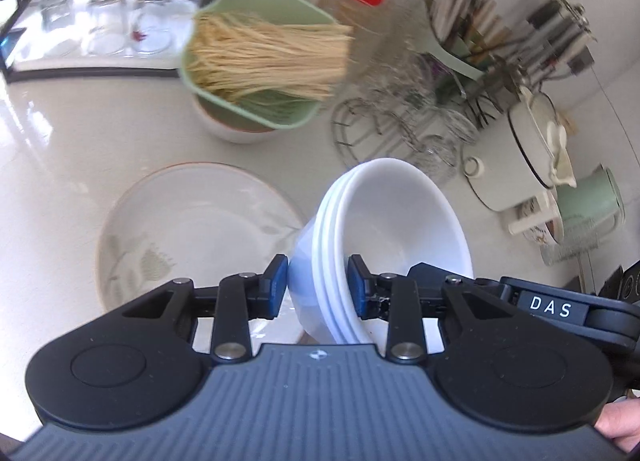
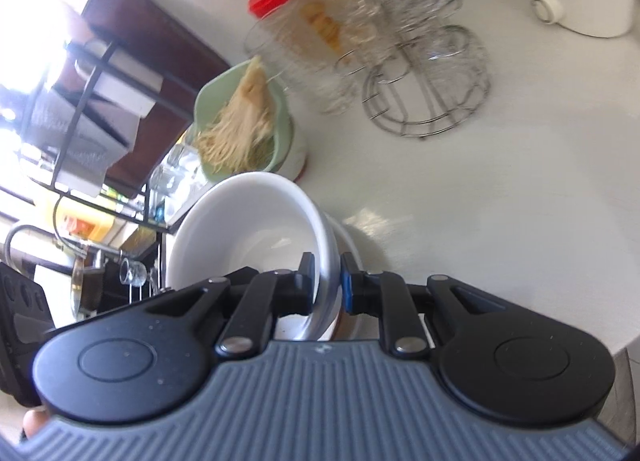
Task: Organize plates and bowls
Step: 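Lift the bowl stack with both grippers and carry it over the plate stack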
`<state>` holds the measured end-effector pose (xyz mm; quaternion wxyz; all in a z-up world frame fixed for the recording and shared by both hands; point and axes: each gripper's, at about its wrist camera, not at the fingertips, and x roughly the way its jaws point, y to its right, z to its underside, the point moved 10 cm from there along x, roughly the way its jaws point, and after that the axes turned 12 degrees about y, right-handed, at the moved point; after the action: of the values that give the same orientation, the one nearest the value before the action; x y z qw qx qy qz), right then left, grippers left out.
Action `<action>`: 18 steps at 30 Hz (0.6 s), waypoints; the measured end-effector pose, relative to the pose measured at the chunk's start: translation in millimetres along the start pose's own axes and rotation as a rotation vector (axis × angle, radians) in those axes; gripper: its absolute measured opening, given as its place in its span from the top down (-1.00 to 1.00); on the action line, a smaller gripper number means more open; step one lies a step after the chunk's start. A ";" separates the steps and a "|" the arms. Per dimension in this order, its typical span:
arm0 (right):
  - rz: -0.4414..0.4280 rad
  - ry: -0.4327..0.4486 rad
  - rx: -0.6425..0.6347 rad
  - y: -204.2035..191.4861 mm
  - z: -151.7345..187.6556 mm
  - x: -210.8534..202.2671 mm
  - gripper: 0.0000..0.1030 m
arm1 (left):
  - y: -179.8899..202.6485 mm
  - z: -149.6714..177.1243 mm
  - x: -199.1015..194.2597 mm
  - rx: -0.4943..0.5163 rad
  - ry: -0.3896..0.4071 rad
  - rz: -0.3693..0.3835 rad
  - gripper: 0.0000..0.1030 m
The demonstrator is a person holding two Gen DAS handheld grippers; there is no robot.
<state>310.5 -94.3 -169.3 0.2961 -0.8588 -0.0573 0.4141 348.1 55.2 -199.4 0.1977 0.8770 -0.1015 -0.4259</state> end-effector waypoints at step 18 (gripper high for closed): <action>-0.003 -0.175 -0.213 -50.5 46.5 81.9 0.68 | -95.9 8.7 12.2 -0.154 0.017 -0.125 0.29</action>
<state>336.6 -3.4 -219.0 0.1975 -0.8459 -0.1279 0.4787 349.7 135.1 -254.4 0.2382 0.8674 -0.0117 -0.4368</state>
